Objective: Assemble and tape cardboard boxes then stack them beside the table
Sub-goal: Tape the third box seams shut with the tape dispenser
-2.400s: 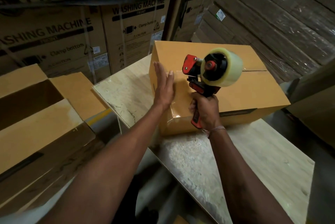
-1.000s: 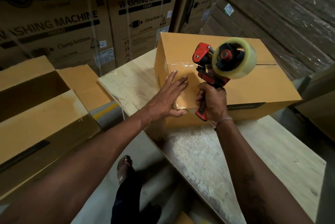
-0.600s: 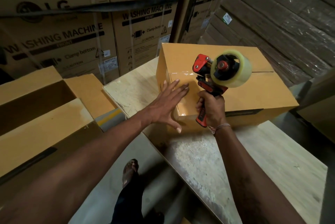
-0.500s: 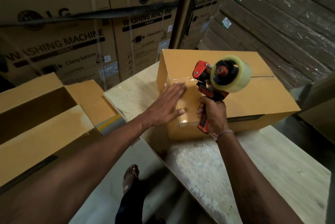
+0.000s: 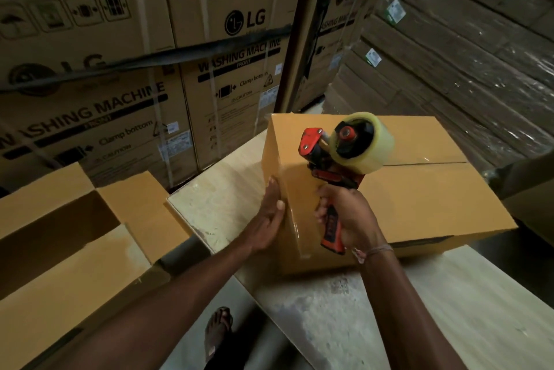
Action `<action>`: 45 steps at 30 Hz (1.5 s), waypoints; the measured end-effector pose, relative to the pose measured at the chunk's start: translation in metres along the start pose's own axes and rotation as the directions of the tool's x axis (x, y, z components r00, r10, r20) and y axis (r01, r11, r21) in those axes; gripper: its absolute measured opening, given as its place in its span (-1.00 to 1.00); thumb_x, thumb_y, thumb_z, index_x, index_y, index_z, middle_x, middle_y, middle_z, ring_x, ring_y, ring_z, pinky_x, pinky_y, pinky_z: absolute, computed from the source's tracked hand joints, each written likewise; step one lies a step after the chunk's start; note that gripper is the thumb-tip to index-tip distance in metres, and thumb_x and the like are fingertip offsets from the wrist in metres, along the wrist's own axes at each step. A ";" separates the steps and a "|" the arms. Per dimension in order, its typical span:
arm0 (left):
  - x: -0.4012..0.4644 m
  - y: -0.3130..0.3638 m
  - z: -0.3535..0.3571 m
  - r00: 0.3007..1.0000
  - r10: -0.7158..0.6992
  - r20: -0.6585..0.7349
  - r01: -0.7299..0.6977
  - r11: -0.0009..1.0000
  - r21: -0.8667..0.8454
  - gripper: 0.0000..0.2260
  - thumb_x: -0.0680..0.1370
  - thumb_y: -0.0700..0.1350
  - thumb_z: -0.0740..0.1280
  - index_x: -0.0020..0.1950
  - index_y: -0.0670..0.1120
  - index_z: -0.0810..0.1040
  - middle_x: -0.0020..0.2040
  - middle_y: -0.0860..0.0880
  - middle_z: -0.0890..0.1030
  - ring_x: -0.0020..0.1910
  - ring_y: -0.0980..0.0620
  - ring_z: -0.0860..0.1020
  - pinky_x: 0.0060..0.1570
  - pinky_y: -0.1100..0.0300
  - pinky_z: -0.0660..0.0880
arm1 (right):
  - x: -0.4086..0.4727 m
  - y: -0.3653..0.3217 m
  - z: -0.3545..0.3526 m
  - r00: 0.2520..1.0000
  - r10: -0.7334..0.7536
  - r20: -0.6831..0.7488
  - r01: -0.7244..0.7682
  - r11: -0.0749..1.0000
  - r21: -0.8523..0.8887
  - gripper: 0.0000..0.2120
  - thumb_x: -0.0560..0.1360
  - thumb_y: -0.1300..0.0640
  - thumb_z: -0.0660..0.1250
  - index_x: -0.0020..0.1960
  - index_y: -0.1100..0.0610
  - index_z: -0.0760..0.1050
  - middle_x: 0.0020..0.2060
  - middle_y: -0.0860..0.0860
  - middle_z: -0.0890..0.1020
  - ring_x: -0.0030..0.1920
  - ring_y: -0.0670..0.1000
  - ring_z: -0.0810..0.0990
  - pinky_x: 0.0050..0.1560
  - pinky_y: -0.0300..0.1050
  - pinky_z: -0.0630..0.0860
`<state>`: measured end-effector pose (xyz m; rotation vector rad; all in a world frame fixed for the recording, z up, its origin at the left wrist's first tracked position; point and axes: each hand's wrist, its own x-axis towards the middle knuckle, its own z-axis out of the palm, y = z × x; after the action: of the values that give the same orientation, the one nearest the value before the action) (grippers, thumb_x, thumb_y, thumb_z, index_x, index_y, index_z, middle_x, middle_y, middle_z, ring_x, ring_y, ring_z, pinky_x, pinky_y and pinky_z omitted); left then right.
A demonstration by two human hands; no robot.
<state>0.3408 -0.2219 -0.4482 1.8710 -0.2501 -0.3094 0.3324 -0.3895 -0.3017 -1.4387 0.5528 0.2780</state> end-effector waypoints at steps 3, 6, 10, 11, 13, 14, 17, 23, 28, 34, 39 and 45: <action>0.022 0.002 -0.020 0.997 -0.045 -0.065 0.043 0.998 -0.038 -0.20 0.45 0.62 -0.19 0.58 0.32 -0.36 0.60 0.29 -0.36 0.63 0.19 -0.27 0.65 -0.12 -0.11 | 0.010 -0.013 0.015 0.998 -0.053 0.023 0.052 0.996 0.066 -0.80 0.50 0.34 0.35 -0.27 0.16 0.49 -0.49 0.06 0.45 -0.46 0.06 0.47 -0.40 -0.10 0.41; 0.065 0.030 -0.041 0.990 -0.017 -0.138 0.014 1.000 -0.023 -0.24 0.55 0.52 -0.13 0.63 0.26 -0.35 0.62 0.25 -0.36 0.61 0.15 -0.31 0.63 -0.09 -0.16 | 0.022 -0.018 0.033 0.997 -0.080 -0.004 0.080 0.991 0.110 -0.83 0.49 0.35 0.36 -0.24 0.17 0.50 -0.48 0.05 0.45 -0.44 0.05 0.46 -0.36 -0.08 0.41; 0.123 0.065 -0.062 0.979 0.092 -0.180 -0.067 0.988 0.137 -0.30 0.70 0.27 -0.02 0.67 0.06 -0.35 0.66 0.09 -0.37 0.64 0.05 -0.34 0.61 0.00 -0.22 | 0.030 -0.007 0.043 0.996 -0.056 -0.075 0.065 0.990 0.123 -0.90 0.52 0.32 0.34 -0.17 0.22 0.52 -0.47 0.08 0.47 -0.41 0.06 0.48 -0.32 -0.06 0.44; 0.135 0.069 -0.065 0.977 0.115 -0.182 -0.083 0.982 0.172 -0.30 0.73 0.22 0.00 0.67 0.00 -0.34 0.66 0.04 -0.37 0.64 0.04 -0.35 0.62 0.02 -0.26 | 0.030 -0.004 0.043 0.995 -0.048 -0.091 0.060 0.988 0.140 -0.91 0.53 0.32 0.34 -0.15 0.24 0.52 -0.48 0.09 0.47 -0.41 0.06 0.50 -0.31 -0.05 0.44; 0.153 0.070 -0.069 0.978 0.113 -0.177 -0.075 0.975 0.208 -0.33 0.76 0.10 0.03 0.67 -0.08 -0.35 0.66 -0.03 -0.38 0.63 0.02 -0.38 0.62 0.01 -0.31 | 0.030 -0.001 0.040 0.993 -0.049 -0.108 0.069 0.980 0.187 -0.93 0.54 0.33 0.33 -0.13 0.27 0.53 -0.47 0.11 0.46 -0.41 0.07 0.51 -0.31 -0.06 0.45; 0.160 0.068 -0.069 0.979 0.100 -0.175 -0.062 0.975 0.213 -0.33 0.77 0.06 0.04 0.66 -0.09 -0.38 0.65 -0.04 -0.40 0.62 0.01 -0.40 0.61 0.00 -0.33 | 0.031 0.000 0.038 0.992 -0.057 -0.111 0.078 0.977 0.199 -0.93 0.54 0.32 0.33 -0.12 0.28 0.54 -0.46 0.13 0.46 -0.40 0.07 0.51 -0.32 -0.07 0.47; 0.164 0.064 -0.069 0.983 0.056 -0.174 -0.030 0.989 0.144 -0.28 0.77 -0.01 0.07 0.60 0.02 -0.50 0.61 0.03 -0.48 0.60 0.07 -0.40 0.61 0.04 -0.24 | 0.032 0.002 0.036 0.991 -0.065 -0.114 0.087 0.975 0.205 -0.82 0.53 0.29 0.36 -0.25 0.27 0.53 -0.43 0.20 0.49 -0.40 0.10 0.51 -0.33 -0.08 0.49; 0.168 0.048 -0.087 0.995 -0.050 -0.091 0.041 0.994 -0.104 -0.16 0.73 0.07 0.19 0.55 0.23 -0.54 0.70 0.05 -0.22 0.65 -0.01 0.02 0.60 -0.17 0.08 | 0.036 0.003 0.037 0.995 -0.064 -0.072 0.078 0.976 0.205 -0.72 0.55 0.30 0.34 -0.35 0.25 0.51 -0.49 0.16 0.45 -0.42 0.12 0.45 -0.38 -0.07 0.43; 0.168 0.044 -0.102 0.991 -0.088 -0.097 0.077 0.990 -0.115 0.12 0.58 0.22 0.41 0.52 0.17 -0.61 0.68 0.00 -0.30 0.64 -0.04 -0.10 0.56 -0.13 0.00 | 0.036 0.004 0.036 0.993 -0.087 -0.078 0.096 0.987 0.130 -0.68 0.55 0.28 0.36 -0.38 0.21 0.50 -0.48 0.16 0.48 -0.40 0.13 0.48 -0.29 -0.03 0.44; 0.182 0.041 -0.124 0.968 -0.071 -0.243 0.068 0.998 -0.017 -0.14 0.32 0.33 0.60 0.55 0.15 0.40 0.52 -0.01 0.47 0.49 0.01 0.41 0.47 -0.18 0.38 | 0.035 0.004 0.037 0.990 -0.107 -0.093 0.119 0.983 0.137 -0.70 0.54 0.30 0.35 -0.37 0.20 0.56 -0.48 0.16 0.49 -0.39 0.13 0.49 -0.26 -0.01 0.46; 0.166 0.048 -0.099 0.932 -0.082 -0.354 0.057 0.995 -0.082 -0.27 0.49 0.29 0.49 0.54 -0.06 0.47 0.47 -0.07 0.53 0.47 0.00 0.47 0.45 0.03 0.41 | 0.036 0.004 0.038 0.989 -0.118 -0.093 0.130 0.983 0.129 -0.62 0.54 0.31 0.36 -0.44 0.11 0.60 -0.49 0.14 0.48 -0.40 0.13 0.48 -0.28 -0.01 0.44; 0.160 0.061 -0.094 0.892 0.022 -0.451 0.070 0.980 0.186 -0.63 0.59 0.22 0.39 0.18 -0.03 0.70 0.05 -0.01 0.74 0.05 0.00 0.67 0.10 -0.04 0.61 | 0.039 0.006 0.040 0.986 -0.116 -0.116 0.131 0.983 0.129 -0.63 0.53 0.33 0.36 -0.43 0.11 0.58 -0.50 0.13 0.48 -0.41 0.13 0.48 -0.31 -0.03 0.42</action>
<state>0.5216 -0.2088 -0.3760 2.0847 0.0658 0.1469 0.3699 -0.3556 -0.3253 -1.3549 0.5574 0.0624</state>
